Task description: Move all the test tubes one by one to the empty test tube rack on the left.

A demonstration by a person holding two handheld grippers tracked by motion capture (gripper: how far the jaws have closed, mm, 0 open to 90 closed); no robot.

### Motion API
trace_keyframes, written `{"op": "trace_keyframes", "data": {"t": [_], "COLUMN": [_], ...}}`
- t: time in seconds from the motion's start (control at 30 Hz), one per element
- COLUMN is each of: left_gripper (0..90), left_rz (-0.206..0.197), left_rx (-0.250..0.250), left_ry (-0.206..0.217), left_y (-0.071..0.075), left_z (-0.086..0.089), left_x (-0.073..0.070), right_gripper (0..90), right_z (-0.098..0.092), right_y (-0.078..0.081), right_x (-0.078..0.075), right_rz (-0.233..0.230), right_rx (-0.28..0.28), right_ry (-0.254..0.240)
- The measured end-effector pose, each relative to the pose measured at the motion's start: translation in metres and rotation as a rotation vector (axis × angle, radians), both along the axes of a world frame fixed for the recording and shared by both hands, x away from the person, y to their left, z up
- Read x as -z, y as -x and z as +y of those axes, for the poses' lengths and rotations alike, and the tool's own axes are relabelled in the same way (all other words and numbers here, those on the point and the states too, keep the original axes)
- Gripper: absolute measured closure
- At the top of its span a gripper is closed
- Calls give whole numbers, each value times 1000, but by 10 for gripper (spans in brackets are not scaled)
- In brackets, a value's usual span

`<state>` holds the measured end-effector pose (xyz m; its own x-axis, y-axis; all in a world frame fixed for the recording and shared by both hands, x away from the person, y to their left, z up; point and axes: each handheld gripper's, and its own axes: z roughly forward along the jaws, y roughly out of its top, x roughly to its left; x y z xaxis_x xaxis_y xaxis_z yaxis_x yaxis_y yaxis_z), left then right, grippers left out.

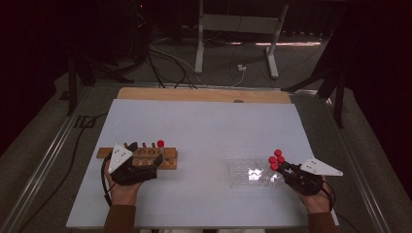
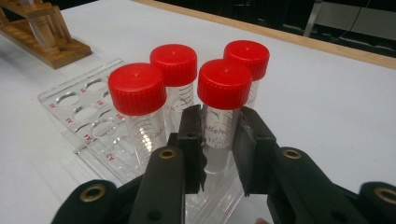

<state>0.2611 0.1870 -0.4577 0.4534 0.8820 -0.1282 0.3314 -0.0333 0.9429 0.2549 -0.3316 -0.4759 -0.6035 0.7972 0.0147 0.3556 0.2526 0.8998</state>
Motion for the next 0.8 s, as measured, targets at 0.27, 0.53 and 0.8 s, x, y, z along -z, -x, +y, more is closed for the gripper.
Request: {"op": "trace_keyframes", "data": {"t": [0.27, 0.53, 0.8], "left_gripper": [13, 13, 13], "left_rz": [3, 6, 2], "left_rx": [4, 8, 16], "left_ry": [-2, -3, -6], "left_y": [0, -1, -1], "left_z": [-1, -2, -3], "left_x": [1, 1, 0], "right_gripper": [735, 736, 736], "right_z": [-1, -3, -5], "right_y": [1, 3, 4], "right_x": [-5, -18, -33], "right_rz": [-11, -35, -58], "right_rx": [3, 7, 9], "right_ry": [-12, -31, -46]}}
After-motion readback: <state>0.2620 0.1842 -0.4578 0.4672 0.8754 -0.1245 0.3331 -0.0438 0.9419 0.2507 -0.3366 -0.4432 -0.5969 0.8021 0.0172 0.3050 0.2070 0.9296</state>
